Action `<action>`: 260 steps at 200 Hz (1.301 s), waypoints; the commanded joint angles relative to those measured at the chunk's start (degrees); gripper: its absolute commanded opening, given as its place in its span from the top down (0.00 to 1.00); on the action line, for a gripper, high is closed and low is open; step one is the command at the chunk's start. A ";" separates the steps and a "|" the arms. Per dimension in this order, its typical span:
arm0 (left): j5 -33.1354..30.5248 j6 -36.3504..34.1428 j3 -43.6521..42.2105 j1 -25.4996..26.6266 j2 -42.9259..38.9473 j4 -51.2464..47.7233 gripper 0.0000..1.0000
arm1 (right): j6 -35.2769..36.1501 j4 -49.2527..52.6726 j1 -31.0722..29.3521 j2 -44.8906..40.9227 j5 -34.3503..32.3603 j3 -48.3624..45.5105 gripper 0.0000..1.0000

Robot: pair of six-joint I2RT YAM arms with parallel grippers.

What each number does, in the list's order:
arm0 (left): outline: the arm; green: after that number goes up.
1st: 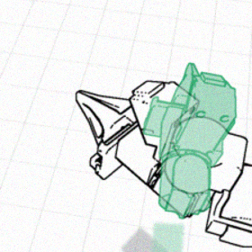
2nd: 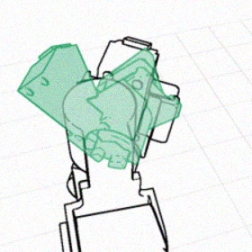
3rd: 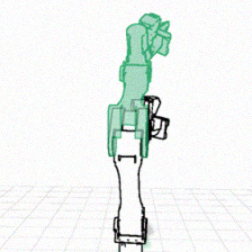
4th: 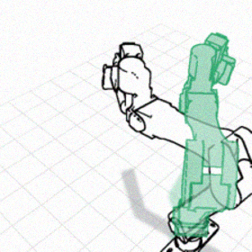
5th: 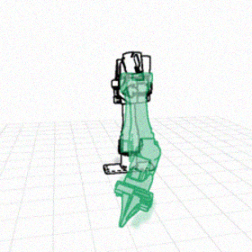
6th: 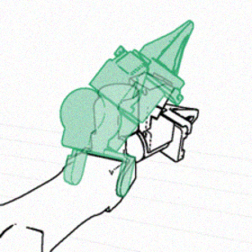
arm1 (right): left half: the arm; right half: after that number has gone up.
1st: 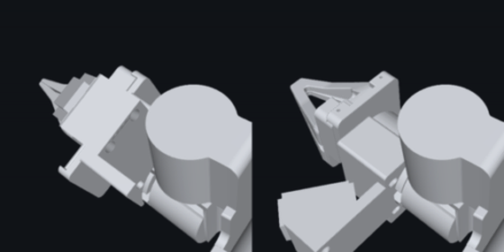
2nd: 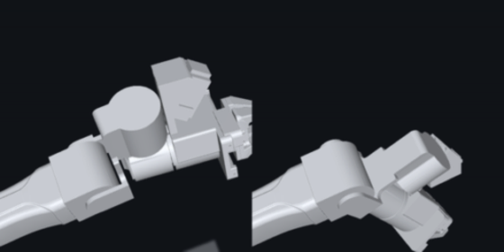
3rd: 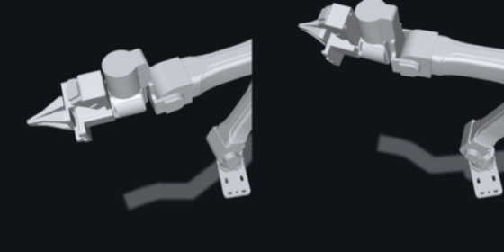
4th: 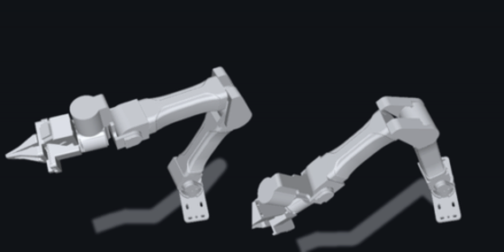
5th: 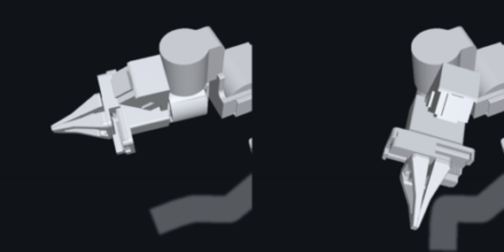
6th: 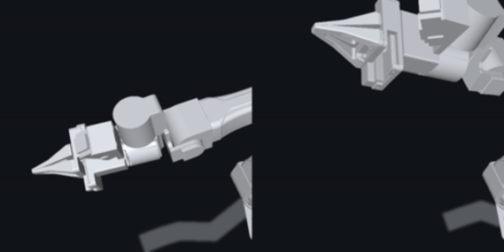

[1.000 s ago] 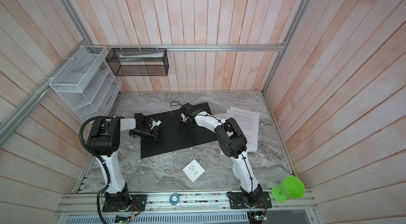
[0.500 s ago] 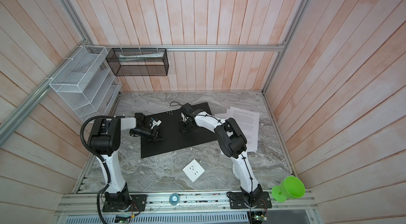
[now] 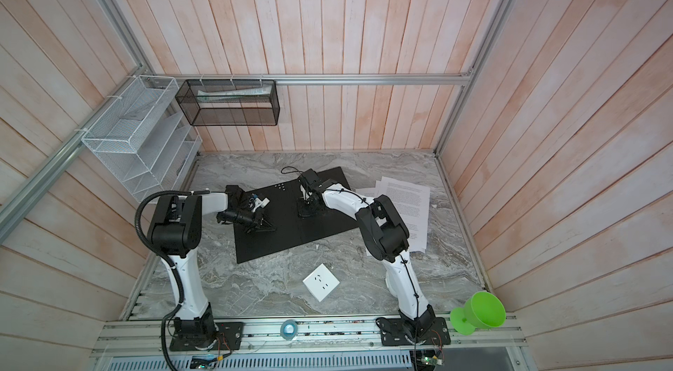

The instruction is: Put the files into the folder

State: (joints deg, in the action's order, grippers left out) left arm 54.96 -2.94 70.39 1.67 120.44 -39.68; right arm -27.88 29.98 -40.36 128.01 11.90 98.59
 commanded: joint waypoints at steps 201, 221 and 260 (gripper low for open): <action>-7.30 -0.66 0.58 1.10 2.52 -1.69 1.00 | 2.78 4.44 1.60 0.96 -6.95 1.90 1.00; -7.33 -0.83 0.67 1.19 2.54 -1.92 1.00 | 2.90 4.13 1.60 1.50 -7.58 1.61 1.00; -7.46 -0.84 0.81 1.23 2.65 -1.97 1.00 | 3.53 6.55 1.75 3.97 -9.46 2.92 1.00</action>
State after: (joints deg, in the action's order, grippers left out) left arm 54.48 -3.01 71.09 2.81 120.66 -40.51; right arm -25.50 32.34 -40.01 128.40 7.73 100.36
